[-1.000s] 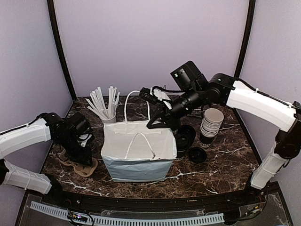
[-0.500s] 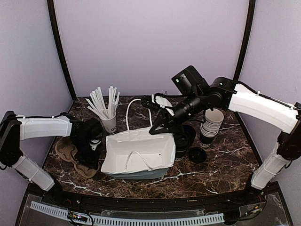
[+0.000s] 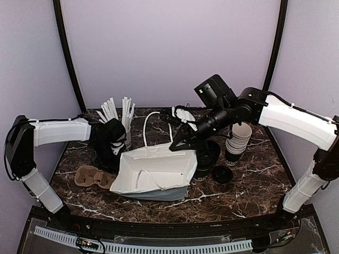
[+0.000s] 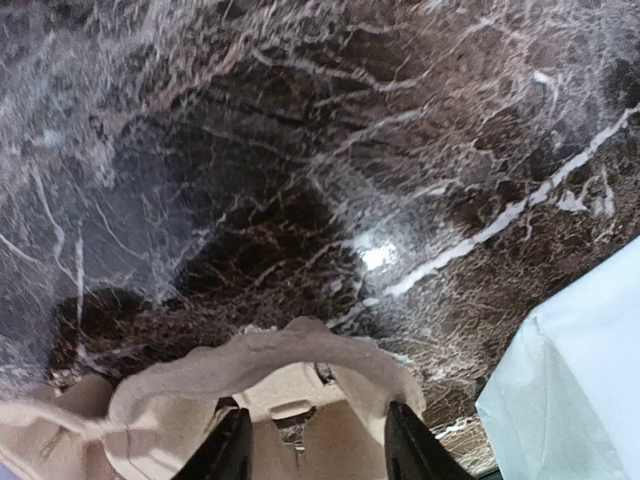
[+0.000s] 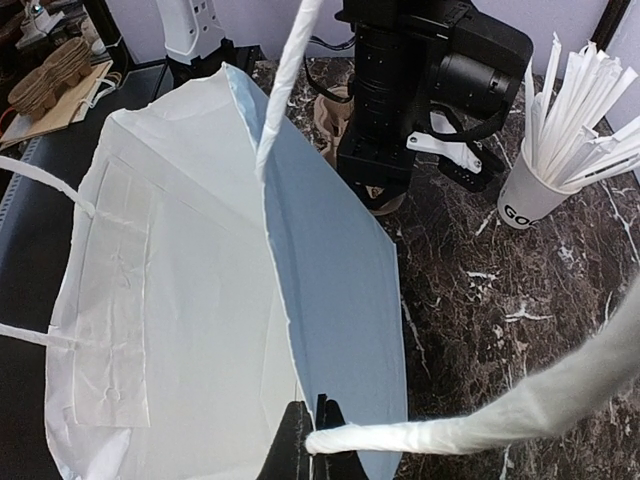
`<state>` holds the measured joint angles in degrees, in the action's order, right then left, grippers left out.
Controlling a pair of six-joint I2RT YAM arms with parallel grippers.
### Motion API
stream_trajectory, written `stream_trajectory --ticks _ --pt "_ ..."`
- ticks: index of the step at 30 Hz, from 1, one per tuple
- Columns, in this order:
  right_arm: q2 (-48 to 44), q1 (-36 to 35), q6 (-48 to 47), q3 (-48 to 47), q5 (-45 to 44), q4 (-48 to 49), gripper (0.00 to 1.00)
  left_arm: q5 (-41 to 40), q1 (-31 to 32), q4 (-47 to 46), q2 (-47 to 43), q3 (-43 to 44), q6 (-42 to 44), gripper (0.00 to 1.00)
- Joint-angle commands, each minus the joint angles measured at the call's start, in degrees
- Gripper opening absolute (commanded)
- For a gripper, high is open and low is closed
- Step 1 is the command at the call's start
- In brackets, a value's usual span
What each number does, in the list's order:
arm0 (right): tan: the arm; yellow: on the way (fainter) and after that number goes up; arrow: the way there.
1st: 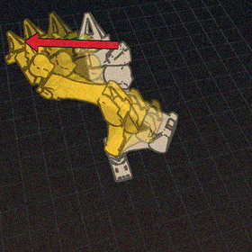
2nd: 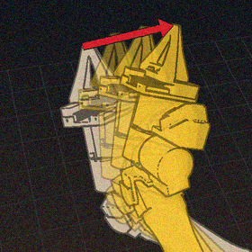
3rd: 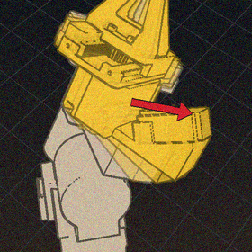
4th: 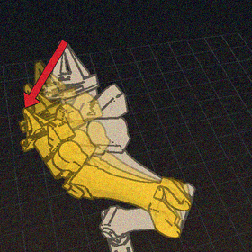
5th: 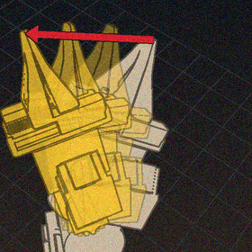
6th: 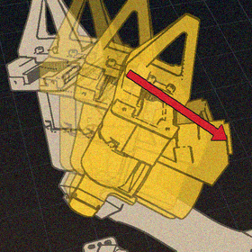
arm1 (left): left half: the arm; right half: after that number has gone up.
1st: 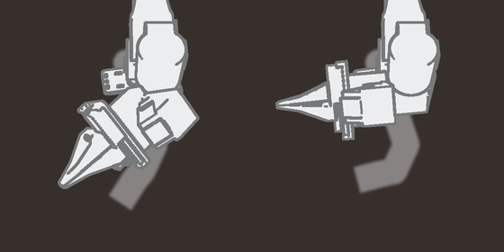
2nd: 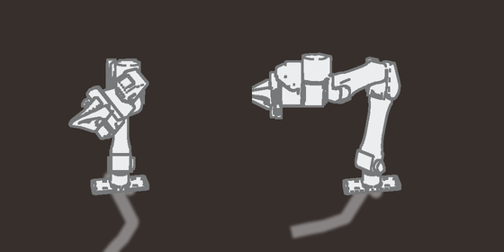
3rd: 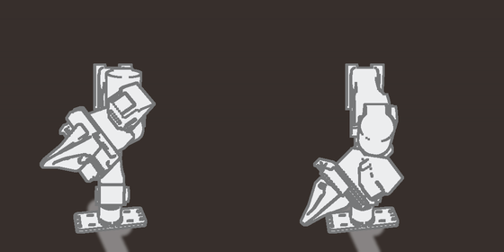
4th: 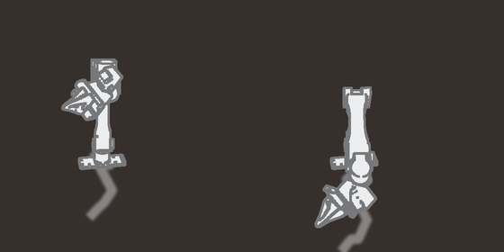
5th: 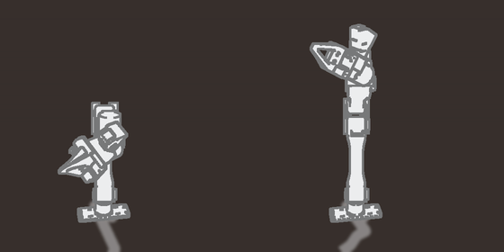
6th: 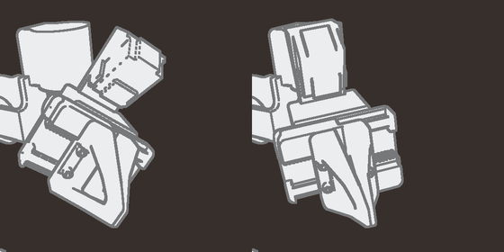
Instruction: Pack the takeout coffee
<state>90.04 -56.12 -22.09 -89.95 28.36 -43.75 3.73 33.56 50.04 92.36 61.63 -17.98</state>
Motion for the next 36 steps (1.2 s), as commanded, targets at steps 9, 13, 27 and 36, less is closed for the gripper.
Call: stream_trajectory --ticks 9,13,27,36 --pt "-1.2 -0.4 -1.9 0.1 -1.1 -1.7 0.00 4.3 -1.5 4.9 -15.9 4.3 16.8 0.53" --pt "-1.2 -0.4 -2.1 -0.4 -1.4 -2.2 0.00 4.6 -1.6 9.0 -12.9 8.6 21.6 0.47" --pt "-4.1 -0.5 -2.7 3.0 -1.3 -3.4 0.00 2.1 -0.3 6.4 -4.7 5.5 29.9 0.23" --pt "-5.5 -0.4 -3.8 4.2 0.9 -3.9 0.00 0.7 -0.2 5.7 2.0 3.8 31.5 0.21"
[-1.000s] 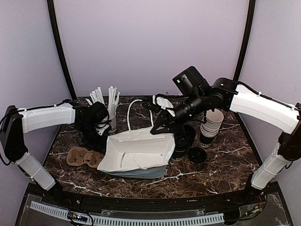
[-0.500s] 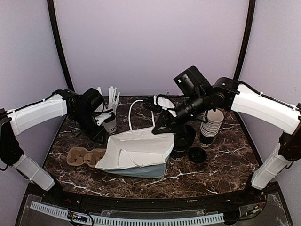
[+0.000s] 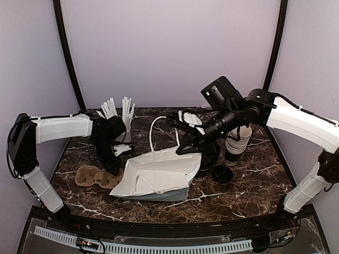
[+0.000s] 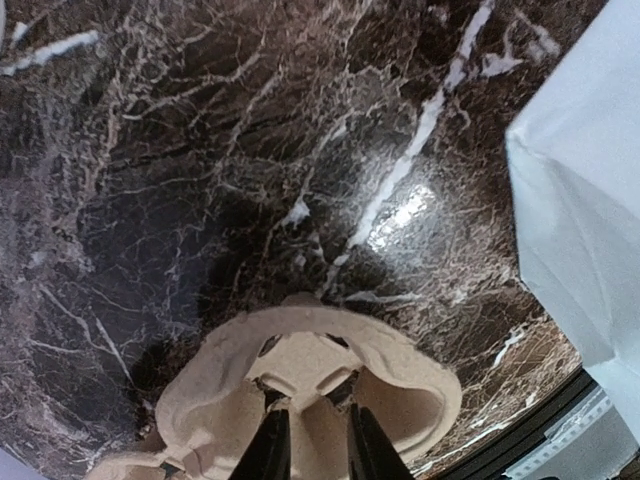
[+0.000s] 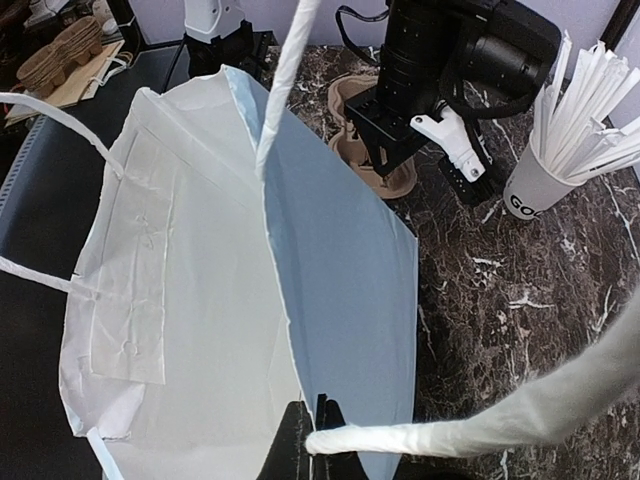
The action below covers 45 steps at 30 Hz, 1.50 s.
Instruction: Pack the takeout coffee
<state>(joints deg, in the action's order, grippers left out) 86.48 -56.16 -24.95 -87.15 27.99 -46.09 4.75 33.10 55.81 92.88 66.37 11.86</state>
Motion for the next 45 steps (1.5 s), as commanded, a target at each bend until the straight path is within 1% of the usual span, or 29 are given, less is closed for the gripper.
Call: stream_trajectory --ticks 1,6,9,13,17,22,26,29,33,36,38,39,40,44,45 --pt "-2.3 -0.3 -1.1 1.8 1.0 -1.5 0.00 0.1 0.2 -0.7 1.6 -1.2 1.6 0.21" --pt "-2.7 -0.3 -1.2 2.7 0.4 -1.2 0.00 -0.3 0.2 -4.2 2.0 -2.6 1.0 0.22" --pt "-2.5 -0.3 -1.2 2.8 0.3 -1.1 0.00 -0.6 0.2 -9.0 0.8 -4.0 1.1 0.25" --pt "-2.3 -0.2 -1.2 3.2 -0.3 -1.0 0.00 -1.2 0.1 -11.7 2.1 -5.2 1.9 0.30" --pt "-2.5 0.0 -1.3 3.3 -0.8 -1.0 0.00 -3.7 -0.3 -12.7 3.5 -4.2 1.4 0.30" --pt "-2.5 0.1 -1.3 4.0 -1.0 -0.5 0.00 -4.0 -1.3 -15.9 2.4 -2.7 1.2 0.32" --pt "-2.6 0.1 -1.4 4.3 -1.4 -0.5 0.00 -4.0 -1.9 -13.6 3.2 -1.4 1.3 0.33" --pt "-2.9 0.2 -1.6 4.6 -1.8 -0.3 0.00 -3.6 -1.9 -12.2 2.1 -2.1 0.8 0.33" --pt "-2.8 0.4 -1.6 4.8 -1.8 -0.1 0.00 -4.0 -1.9 -11.7 -2.7 -3.6 -0.1 0.33" --pt "-2.7 0.4 -1.6 4.9 -1.3 -0.1 0.00 -7.9 -1.9 -8.8 -7.5 -3.6 -1.6 0.35" --pt "-2.6 0.5 -1.6 4.9 -1.0 0.0 0.00 -7.6 -2.2 -5.8 -9.0 -3.0 -3.4 0.37" --pt "-2.5 0.5 -1.6 4.9 -0.9 0.1 0.00 -6.9 -2.3 -3.6 -9.2 -2.3 -3.8 0.37" --pt "-2.4 0.4 -1.6 4.8 -0.8 0.1 0.00 -4.5 -2.2 -3.0 -9.6 -2.1 -3.7 0.36" --pt "-2.0 0.4 -1.7 4.2 -0.5 -0.3 0.00 -0.9 -2.2 -4.3 -10.3 -3.4 -3.5 0.31" --pt "-2.0 0.4 -1.7 4.1 -0.5 -0.4 0.00 -0.6 -2.2 -4.2 -9.8 -3.4 -3.1 0.28"
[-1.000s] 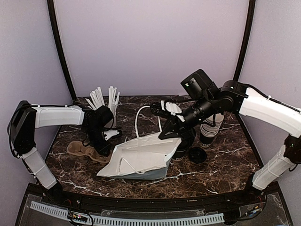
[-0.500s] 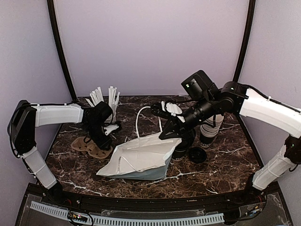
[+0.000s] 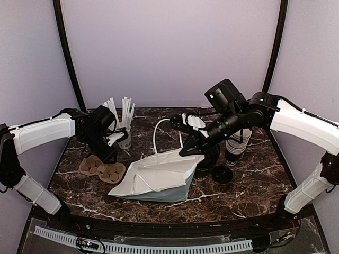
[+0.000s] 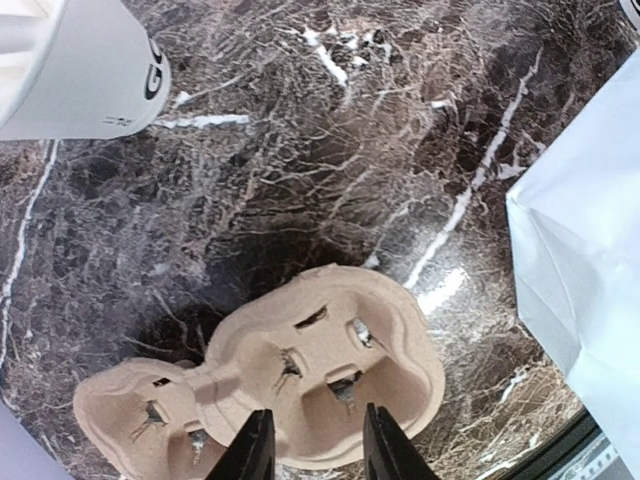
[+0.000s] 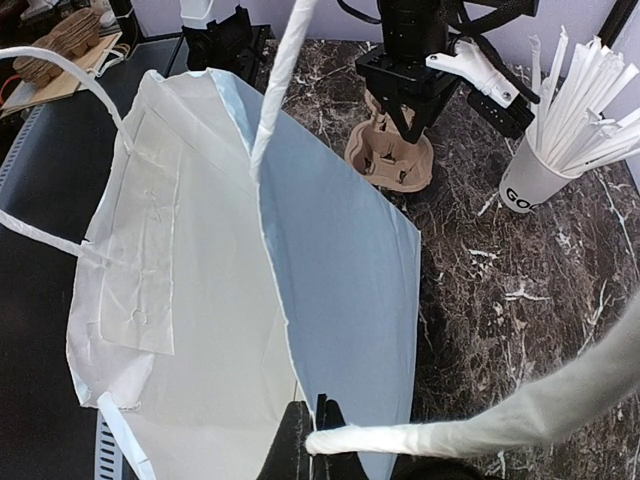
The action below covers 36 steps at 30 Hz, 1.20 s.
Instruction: Pack the takeout coffee
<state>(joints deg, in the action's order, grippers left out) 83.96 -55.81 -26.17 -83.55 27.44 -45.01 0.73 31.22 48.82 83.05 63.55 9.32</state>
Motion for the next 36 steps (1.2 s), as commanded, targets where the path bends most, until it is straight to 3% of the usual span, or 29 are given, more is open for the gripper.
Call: stream_trajectory --ticks 1,7,15,25,36 --pt "0.4 0.1 -0.5 0.3 -0.1 -1.6 0.00 4.1 -0.3 3.0 1.5 -0.5 -0.5 0.26" --pt "-0.5 0.1 -0.7 0.9 -1.3 -1.8 0.00 3.1 -0.3 1.9 7.2 -1.5 0.7 0.00" --pt "-0.1 0.1 -0.9 0.9 -1.6 -1.8 0.00 5.4 -0.3 -3.7 9.9 -4.1 0.5 0.00" --pt "0.2 0.2 -1.3 0.5 -3.6 -1.8 0.00 2.4 -0.4 -12.9 12.0 -6.2 -1.9 0.06" --pt "-0.1 0.4 -1.4 1.2 -4.8 -1.5 0.00 -7.4 -0.4 -19.2 13.9 -4.5 -7.4 0.10"
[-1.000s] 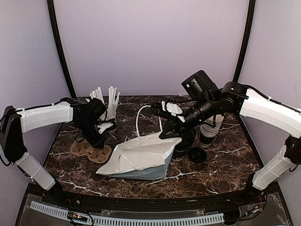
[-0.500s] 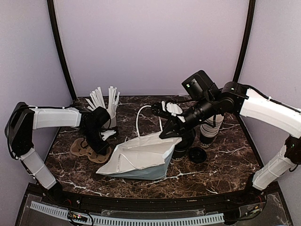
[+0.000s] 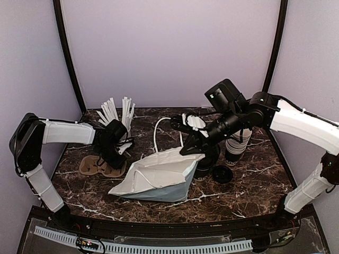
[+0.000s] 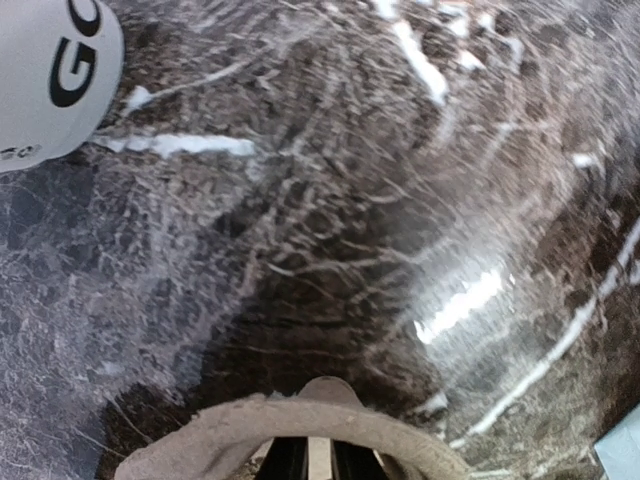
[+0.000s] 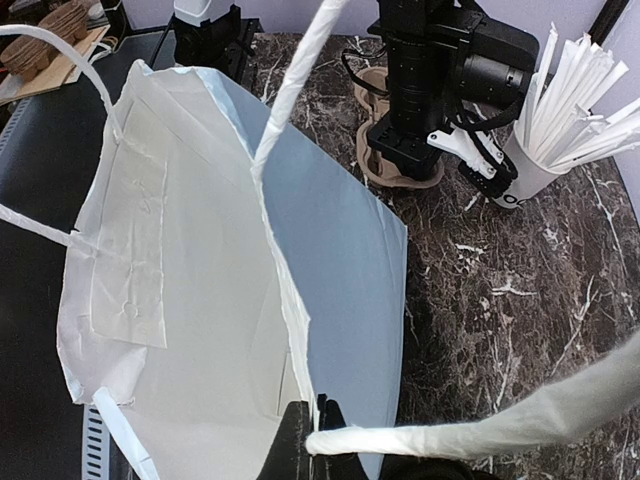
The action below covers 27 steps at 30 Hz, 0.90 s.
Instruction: Pack the takeout coffee
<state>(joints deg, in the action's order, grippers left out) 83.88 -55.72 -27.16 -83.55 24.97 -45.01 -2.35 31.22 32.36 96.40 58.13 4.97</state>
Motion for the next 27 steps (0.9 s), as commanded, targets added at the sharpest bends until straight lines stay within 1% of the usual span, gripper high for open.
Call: stream_trajectory --ticks 1,3,4,5,8,11,12,13,16,20,24,27 --pt "0.1 0.4 -0.4 1.2 -2.4 -1.6 0.00 -5.2 -0.4 -3.4 0.2 0.9 -3.3 0.10" --pt "0.0 0.6 -0.4 1.3 -2.5 -1.5 0.00 -5.0 -0.4 -3.5 -0.7 0.9 -3.6 0.13" --pt "0.0 0.7 -0.4 1.4 -2.5 -1.4 0.00 -4.1 -0.4 -2.6 -1.2 1.2 -2.0 0.15" --pt "-0.1 0.9 -0.4 1.4 -2.5 -1.2 0.00 -1.4 -0.4 -1.7 -2.2 1.5 -0.8 0.20" --pt "-0.1 1.5 -0.2 1.5 -2.0 -1.1 0.00 1.8 -0.4 4.1 -6.3 1.2 5.8 0.29" --pt "0.1 1.6 -0.2 1.4 -1.4 -1.2 0.00 1.3 -0.4 4.3 -12.2 -3.1 10.4 0.37" --pt "0.1 1.6 -0.2 1.4 -1.2 -1.1 0.00 1.5 -0.5 3.4 -15.5 -3.9 10.8 0.38" --pt "0.1 1.6 -0.2 1.5 -1.1 -1.0 0.00 1.1 -0.5 3.1 -16.8 -4.8 11.2 0.41" --pt "0.4 1.7 -0.2 1.6 -0.7 -0.9 0.00 -2.7 -1.0 4.2 -19.9 -4.7 12.3 0.46" --pt "0.8 1.7 -0.1 1.0 0.2 -1.0 0.00 -7.9 -2.7 6.5 -18.3 -4.4 16.0 0.50" --pt "0.7 1.7 -0.1 1.1 0.3 -1.0 0.00 -8.5 -5.1 7.1 -14.8 -2.2 16.3 0.49" --pt "0.1 1.9 0.0 2.0 0.2 -0.7 0.00 -9.9 -5.7 7.4 -12.9 -0.3 17.7 0.50"
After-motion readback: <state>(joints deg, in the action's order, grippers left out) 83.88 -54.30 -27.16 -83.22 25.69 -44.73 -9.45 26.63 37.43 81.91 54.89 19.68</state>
